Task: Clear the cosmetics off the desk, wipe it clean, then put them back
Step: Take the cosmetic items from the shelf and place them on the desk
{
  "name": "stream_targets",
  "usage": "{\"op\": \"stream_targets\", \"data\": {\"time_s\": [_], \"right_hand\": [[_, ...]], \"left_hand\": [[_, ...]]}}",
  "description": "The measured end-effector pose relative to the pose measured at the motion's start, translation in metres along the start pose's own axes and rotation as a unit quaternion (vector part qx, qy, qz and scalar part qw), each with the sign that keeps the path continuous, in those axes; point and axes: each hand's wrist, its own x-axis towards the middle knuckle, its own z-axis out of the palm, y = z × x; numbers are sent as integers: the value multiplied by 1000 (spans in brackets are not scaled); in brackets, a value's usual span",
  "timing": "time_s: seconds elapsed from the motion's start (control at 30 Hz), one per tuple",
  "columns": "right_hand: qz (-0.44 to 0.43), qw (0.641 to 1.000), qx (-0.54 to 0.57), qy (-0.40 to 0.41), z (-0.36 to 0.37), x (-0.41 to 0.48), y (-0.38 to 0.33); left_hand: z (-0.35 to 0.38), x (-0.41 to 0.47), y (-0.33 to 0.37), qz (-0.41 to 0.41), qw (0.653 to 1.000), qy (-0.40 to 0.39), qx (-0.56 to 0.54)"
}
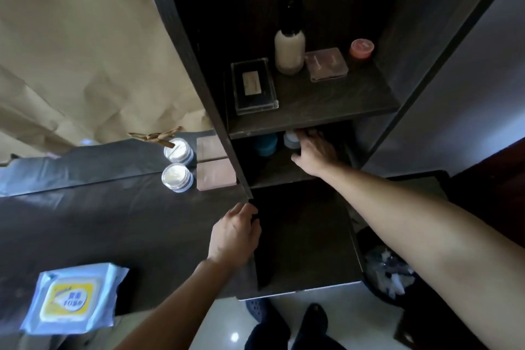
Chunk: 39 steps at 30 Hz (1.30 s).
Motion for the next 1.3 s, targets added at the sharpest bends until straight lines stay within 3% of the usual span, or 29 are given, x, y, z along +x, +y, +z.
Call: {"op": "stream_targets", "data": {"time_s": [0.2, 0.33, 0.53, 0.67, 1.0, 1.3], "right_hand": [[-47, 994, 58, 85, 14, -3, 15], [-52, 992, 66, 96, 8, -19, 25], [-7, 988, 114, 104, 20, -64, 41], [-25, 987, 104, 118, 31, -101, 56], [11, 989, 108, 100, 21, -126, 77], [-67, 989, 107, 75, 13, -132, 43]], "left_hand": [[5, 30, 11, 12, 1000, 8, -9], [12, 76, 31, 19, 999, 24, -14], [17, 141, 60, -138, 989, -48, 27], [29, 155, 58, -143, 987, -55, 49], [47, 121, 49, -98, 995, 3, 30], [35, 13, 19, -31, 999, -1, 33]]}}
